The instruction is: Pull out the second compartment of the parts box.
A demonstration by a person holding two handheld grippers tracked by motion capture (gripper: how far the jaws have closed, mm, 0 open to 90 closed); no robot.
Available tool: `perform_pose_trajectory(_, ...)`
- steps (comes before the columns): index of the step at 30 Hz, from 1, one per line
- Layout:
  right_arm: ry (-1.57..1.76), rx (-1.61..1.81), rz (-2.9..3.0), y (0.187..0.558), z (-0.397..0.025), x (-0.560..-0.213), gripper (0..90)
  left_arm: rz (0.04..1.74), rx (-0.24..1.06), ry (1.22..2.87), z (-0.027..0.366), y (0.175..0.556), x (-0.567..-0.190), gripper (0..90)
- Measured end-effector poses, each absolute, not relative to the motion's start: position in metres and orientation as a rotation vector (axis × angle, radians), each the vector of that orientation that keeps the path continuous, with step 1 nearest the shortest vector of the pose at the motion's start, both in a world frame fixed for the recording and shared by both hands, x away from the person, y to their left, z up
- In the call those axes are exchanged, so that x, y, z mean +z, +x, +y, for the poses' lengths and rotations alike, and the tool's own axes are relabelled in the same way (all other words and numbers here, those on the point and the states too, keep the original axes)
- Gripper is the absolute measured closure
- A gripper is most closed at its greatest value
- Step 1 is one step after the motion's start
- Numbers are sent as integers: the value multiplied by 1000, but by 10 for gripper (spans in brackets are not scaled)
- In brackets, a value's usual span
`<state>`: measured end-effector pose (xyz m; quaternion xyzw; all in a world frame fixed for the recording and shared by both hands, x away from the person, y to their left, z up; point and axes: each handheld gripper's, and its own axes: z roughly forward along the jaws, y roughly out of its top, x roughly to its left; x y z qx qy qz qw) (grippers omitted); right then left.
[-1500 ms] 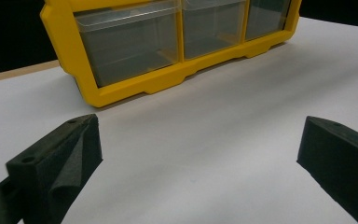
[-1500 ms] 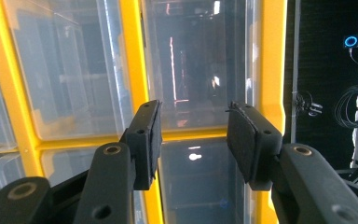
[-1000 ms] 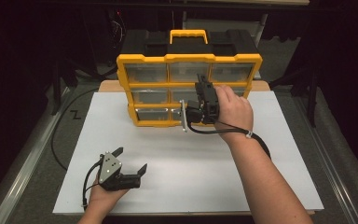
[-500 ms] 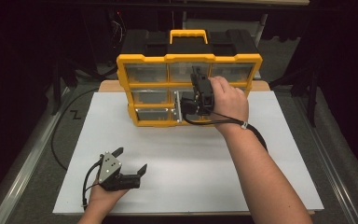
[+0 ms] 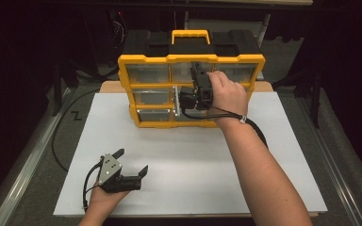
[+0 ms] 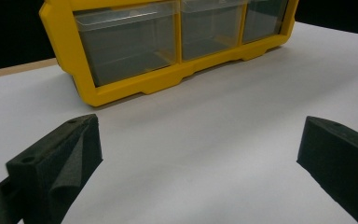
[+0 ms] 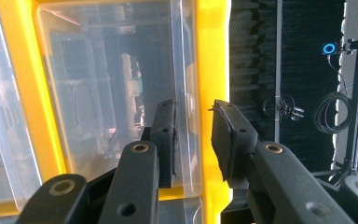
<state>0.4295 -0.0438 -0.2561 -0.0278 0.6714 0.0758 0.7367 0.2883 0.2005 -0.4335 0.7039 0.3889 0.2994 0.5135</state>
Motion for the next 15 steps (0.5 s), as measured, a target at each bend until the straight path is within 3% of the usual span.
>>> perform_pose_trajectory(15, -74, 149, 1463, 434, -44, -259, 770, 934, 720, 1691, 200, 289, -433, 5)
